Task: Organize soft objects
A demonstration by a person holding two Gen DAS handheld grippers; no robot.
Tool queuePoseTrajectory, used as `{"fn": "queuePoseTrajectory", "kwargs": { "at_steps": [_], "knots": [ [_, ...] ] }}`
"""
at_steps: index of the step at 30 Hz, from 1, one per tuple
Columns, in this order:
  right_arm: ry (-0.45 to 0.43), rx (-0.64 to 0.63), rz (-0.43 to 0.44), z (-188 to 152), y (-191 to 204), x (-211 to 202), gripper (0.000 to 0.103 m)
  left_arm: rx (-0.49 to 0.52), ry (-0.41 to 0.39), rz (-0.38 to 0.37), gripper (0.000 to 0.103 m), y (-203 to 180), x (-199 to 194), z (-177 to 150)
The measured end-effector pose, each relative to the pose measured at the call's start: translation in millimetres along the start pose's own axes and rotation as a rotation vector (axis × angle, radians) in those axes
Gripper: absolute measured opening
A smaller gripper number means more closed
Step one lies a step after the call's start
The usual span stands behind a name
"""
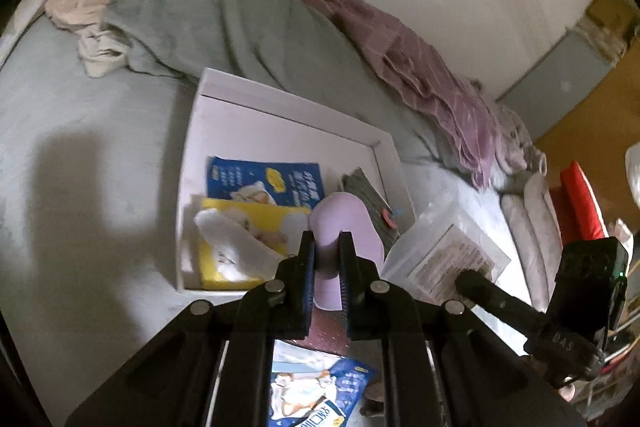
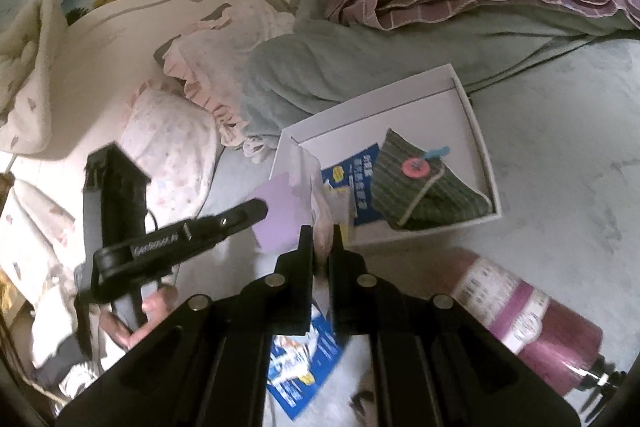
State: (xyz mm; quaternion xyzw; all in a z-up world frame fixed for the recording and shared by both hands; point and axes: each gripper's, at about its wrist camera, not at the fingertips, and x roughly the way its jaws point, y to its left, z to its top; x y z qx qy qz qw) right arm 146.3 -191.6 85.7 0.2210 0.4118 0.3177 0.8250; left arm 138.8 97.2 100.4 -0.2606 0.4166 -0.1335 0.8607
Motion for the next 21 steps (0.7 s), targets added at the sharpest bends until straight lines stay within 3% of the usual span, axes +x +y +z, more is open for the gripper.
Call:
{"fn": "queuePoseTrajectory", "kwargs": {
  "at_steps": [8, 17, 21],
  "knots": [
    [-0.071, 0.047, 0.020, 27, 18, 15, 0.008, -0.040, -0.048, 0.019, 0.009, 12, -4, 4],
    [-0.096, 0.099, 0.013, 14, -3, 46, 0.008, -0.036, -0.028, 0.209, 0.009, 22, 8, 3],
    [-0.125, 0.114, 0.036, 14, -11, 51, 0.008, -0.063, -0.027, 0.195, 0.009, 28, 11, 1]
  ]
}}
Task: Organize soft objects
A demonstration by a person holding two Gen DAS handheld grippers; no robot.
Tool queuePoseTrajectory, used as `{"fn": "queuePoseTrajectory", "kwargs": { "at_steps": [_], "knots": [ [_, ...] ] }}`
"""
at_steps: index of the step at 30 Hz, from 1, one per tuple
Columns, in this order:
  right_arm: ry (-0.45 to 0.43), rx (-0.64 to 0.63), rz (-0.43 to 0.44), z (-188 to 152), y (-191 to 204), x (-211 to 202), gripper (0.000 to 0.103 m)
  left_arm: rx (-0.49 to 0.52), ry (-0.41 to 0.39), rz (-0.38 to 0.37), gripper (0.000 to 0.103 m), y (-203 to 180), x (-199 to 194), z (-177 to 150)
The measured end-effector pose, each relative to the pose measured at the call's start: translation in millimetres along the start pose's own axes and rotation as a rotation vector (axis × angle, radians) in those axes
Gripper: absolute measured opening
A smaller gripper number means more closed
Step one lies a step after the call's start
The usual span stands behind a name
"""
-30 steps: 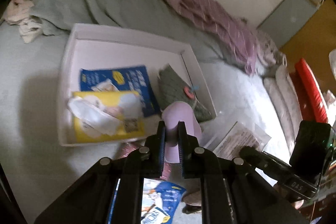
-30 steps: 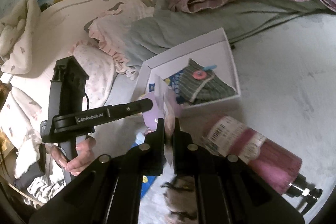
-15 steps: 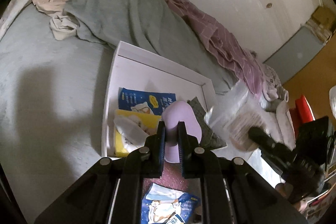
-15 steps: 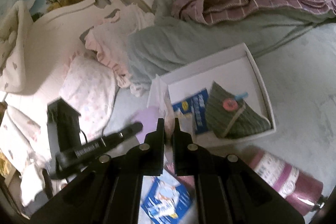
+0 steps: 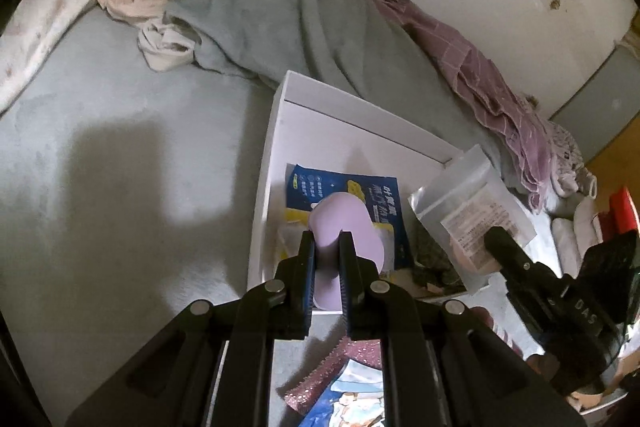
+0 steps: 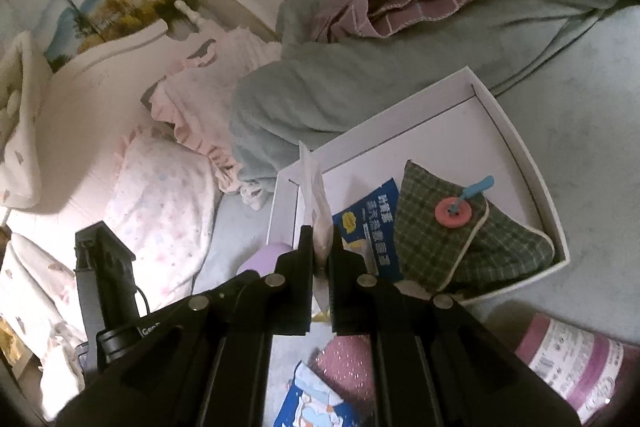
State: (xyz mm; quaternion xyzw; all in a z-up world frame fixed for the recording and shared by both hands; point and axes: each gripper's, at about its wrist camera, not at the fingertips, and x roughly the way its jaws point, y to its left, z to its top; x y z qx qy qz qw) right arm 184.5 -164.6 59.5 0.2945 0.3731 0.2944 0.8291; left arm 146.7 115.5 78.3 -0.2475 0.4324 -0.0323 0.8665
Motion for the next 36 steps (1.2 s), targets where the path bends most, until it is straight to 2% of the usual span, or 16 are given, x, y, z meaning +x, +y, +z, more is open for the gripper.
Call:
{"fn": "queuePoseTrajectory", "kwargs": {
  "at_steps": [2, 5, 10, 13, 15, 20, 23, 25, 29, 31, 33, 35, 36],
  "knots": [
    [-0.008, 0.018, 0.004, -1, -2, 3, 0.008, -0.007, 0.011, 0.024, 0.010, 1, 5, -1],
    [-0.011, 0.027, -0.023, -5, -3, 9, 0.008, 0.006, 0.027, 0.105, 0.010, 0, 14, -2],
    [-0.024, -0.033, -0.187, -12, 6, 17, 0.008, -0.005, 0.031, 0.112, 0.010, 3, 13, -2],
    [-0.054, -0.117, -0.309, -17, 18, 18, 0.008, -0.013, 0.027, 0.110, 0.010, 3, 11, -1],
    [-0.055, -0.154, -0.350, -20, 24, 21, 0.008, -0.012, 0.024, 0.110, 0.010, 2, 10, -1],
    [0.038, -0.135, -0.337, -28, 16, 44, 0.008, -0.016, 0.028, 0.118, 0.010, 3, 9, 0],
    [0.129, -0.028, -0.233, -32, 1, 56, 0.008, -0.023, 0.028, 0.109, 0.010, 4, 7, 0],
    [0.137, 0.003, -0.188, -32, -5, 57, 0.008, -0.021, 0.025, 0.108, 0.010, 4, 6, 1],
    [0.169, 0.007, -0.190, -29, -7, 56, 0.008, -0.016, 0.028, 0.116, 0.011, 2, 9, 0],
    [0.195, 0.007, -0.217, -27, -5, 57, 0.009, -0.017, 0.035, 0.122, 0.015, 2, 10, 0],
    [0.215, -0.005, -0.246, -25, -3, 55, 0.016, -0.027, 0.041, 0.131, 0.022, 3, 10, 1],
    [0.217, -0.015, -0.256, -22, 0, 49, 0.034, -0.032, 0.046, 0.127, 0.030, 4, 9, 1],
    [0.212, -0.021, -0.257, -21, 2, 45, 0.051, -0.034, 0.048, 0.132, 0.032, 3, 7, 2]
  ]
}}
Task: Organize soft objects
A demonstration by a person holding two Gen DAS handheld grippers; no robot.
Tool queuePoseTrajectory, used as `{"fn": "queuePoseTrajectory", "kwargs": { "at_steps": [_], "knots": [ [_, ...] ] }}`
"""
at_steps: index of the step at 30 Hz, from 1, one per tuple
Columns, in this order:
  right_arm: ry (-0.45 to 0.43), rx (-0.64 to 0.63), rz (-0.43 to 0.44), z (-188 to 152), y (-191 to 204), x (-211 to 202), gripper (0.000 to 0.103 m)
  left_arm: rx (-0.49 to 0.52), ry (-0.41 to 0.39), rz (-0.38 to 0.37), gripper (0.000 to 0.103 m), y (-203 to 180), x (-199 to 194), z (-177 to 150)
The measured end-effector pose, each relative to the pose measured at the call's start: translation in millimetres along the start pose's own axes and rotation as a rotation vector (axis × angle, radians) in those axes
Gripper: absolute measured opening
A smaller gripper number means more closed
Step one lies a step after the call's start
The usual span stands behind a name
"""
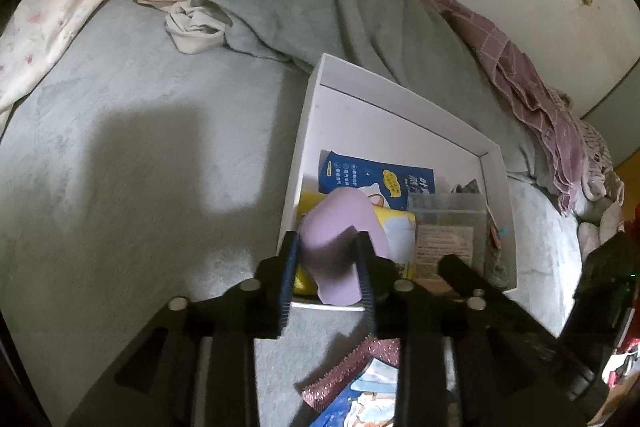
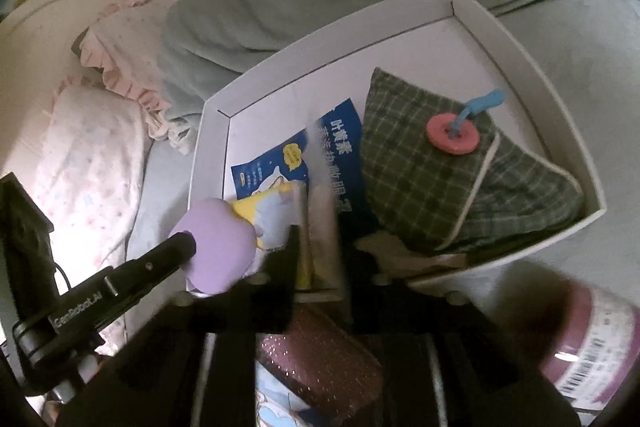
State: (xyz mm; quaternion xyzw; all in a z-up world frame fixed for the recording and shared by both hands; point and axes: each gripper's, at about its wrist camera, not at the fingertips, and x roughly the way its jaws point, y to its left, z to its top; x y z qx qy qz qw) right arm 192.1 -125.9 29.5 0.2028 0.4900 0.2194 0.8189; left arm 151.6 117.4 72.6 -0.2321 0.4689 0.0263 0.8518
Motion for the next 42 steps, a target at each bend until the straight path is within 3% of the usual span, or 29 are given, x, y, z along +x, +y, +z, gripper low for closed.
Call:
{"fn": "queuePoseTrajectory", "kwargs": {
  "at_steps": [1, 8, 10, 12, 13, 14, 19, 25, 28, 34, 39, 42],
  "knots": [
    [-0.013, -0.009, 0.000, 1, 2, -6, 0.061, 0.001, -0.003, 0.006, 0.037, -1, -2, 0],
    [-0.108, -0.094, -0.023, 7, 12, -41, 0.062, 0.025, -0.050, 0.005, 0.042, -10, -21, 0],
    [-0.124, -0.097, -0.026, 8, 9, -40, 0.040, 0.027, -0.073, -0.005, 0.042, -11, -26, 0],
    [-0.100, -0.086, -0.036, 9, 3, -30, 0.026, 0.031, -0.081, -0.033, 0.038, -13, -27, -1],
    [-0.084, -0.076, -0.035, 8, -1, -22, 0.021, 0.035, -0.082, -0.046, 0.024, -14, -26, -1],
    [-0.075, -0.068, -0.033, 8, -3, -15, 0.019, 0.042, -0.076, -0.055, 0.014, -15, -23, -1],
    [-0.005, -0.051, -0.021, 4, -6, 15, 0.007, 0.054, -0.012, -0.036, 0.009, -19, 3, -4],
    [-0.019, -0.065, -0.132, 6, -9, 11, 0.005, 0.029, 0.032, -0.014, 0.008, -14, 18, -6],
    [-0.007, -0.038, -0.106, 8, -16, 10, 0.005, 0.010, 0.042, -0.012, 0.008, -11, 23, -8],
    [0.008, -0.087, -0.159, 8, -10, 14, 0.005, 0.004, 0.045, -0.021, 0.008, -9, 24, -9],
    [0.049, -0.056, -0.139, 15, -17, 23, 0.002, 0.007, 0.048, -0.033, 0.008, -9, 24, -8],
    [0.067, -0.058, -0.112, 15, -17, 19, 0.007, 0.023, 0.041, -0.032, 0.008, -12, 22, -8]
  ]
}}
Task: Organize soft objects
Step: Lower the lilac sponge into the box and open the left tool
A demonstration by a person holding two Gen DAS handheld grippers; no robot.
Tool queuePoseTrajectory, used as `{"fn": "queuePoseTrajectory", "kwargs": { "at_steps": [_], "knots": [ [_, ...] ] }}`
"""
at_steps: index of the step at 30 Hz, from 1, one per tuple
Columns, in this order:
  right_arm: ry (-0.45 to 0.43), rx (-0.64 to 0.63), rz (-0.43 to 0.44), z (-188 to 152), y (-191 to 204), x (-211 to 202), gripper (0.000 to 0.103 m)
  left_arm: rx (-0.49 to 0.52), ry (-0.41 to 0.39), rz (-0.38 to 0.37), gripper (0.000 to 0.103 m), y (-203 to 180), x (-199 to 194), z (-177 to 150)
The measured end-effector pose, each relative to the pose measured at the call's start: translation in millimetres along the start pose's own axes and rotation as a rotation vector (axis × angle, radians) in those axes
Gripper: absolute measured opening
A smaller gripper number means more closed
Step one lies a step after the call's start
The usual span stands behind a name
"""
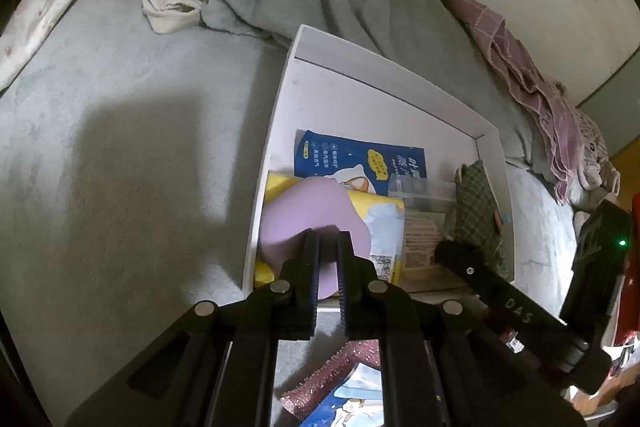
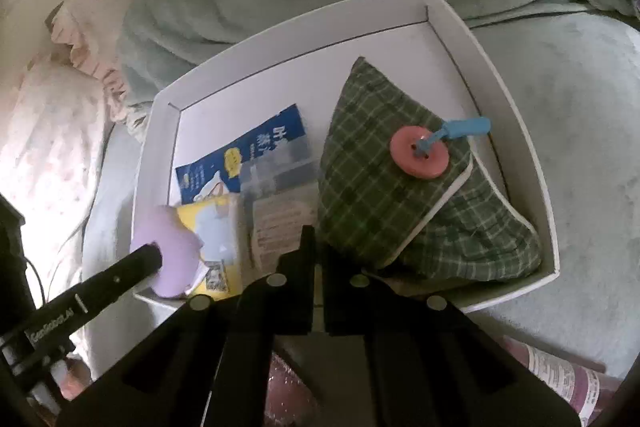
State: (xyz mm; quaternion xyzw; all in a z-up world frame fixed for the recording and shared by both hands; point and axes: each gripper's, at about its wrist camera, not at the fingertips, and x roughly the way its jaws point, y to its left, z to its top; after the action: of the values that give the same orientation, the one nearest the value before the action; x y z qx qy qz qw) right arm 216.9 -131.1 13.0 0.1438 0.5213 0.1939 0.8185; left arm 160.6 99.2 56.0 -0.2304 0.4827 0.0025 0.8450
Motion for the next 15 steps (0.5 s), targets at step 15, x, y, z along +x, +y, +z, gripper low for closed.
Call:
{"fn": "queuePoseTrajectory", "kwargs": {
  "at_steps": [15],
  "knots": [
    [-0.043, -0.092, 0.006, -13, 25, -58, 0.045, -0.004, 0.007, -0.062, 0.013, -3, -26, -1]
  ]
}}
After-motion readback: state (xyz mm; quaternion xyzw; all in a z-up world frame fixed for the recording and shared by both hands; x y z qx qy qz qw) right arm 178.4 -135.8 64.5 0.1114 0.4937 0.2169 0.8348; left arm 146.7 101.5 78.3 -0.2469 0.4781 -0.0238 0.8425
